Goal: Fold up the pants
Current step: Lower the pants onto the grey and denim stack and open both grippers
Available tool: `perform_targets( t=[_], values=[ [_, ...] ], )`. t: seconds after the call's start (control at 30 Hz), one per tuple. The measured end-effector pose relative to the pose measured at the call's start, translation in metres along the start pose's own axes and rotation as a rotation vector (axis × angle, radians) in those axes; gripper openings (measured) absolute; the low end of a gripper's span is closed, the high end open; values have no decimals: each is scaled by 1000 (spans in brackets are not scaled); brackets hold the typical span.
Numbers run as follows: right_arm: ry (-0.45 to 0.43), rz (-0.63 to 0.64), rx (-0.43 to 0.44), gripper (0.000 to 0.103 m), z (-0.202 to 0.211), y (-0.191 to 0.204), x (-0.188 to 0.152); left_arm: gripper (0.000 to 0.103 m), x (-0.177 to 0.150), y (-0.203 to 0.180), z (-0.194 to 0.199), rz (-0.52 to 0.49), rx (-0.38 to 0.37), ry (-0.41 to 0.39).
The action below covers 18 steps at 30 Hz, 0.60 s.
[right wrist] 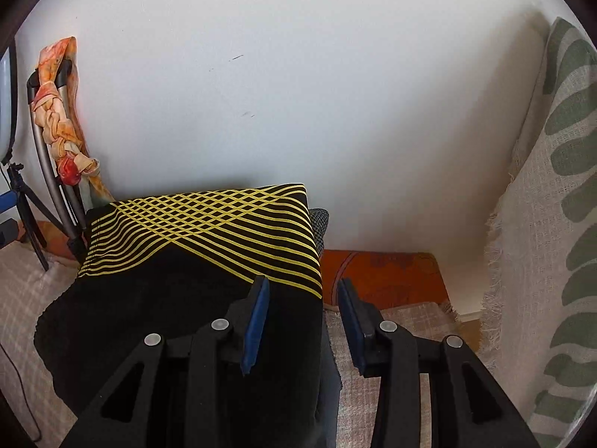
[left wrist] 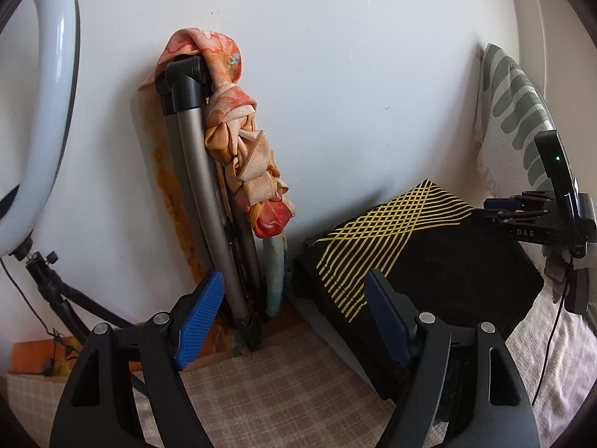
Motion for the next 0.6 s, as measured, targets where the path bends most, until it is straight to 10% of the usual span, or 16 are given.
perform_targets(
  t=[0.6],
  values=[
    [-210, -6, -22, 86, 210, 82, -33, 80, -29, -45, 154, 25, -54, -72]
  ],
)
Point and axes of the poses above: each gripper's, at about its wrist camera, not at the fingertips, and z roughly against the way its jaws point, y to its left, x to its top, the point moved 7 cm from there along -z, roughly the way its jaws point, and after that the axes turned 10 degrees about z, right-handed, at the moved point
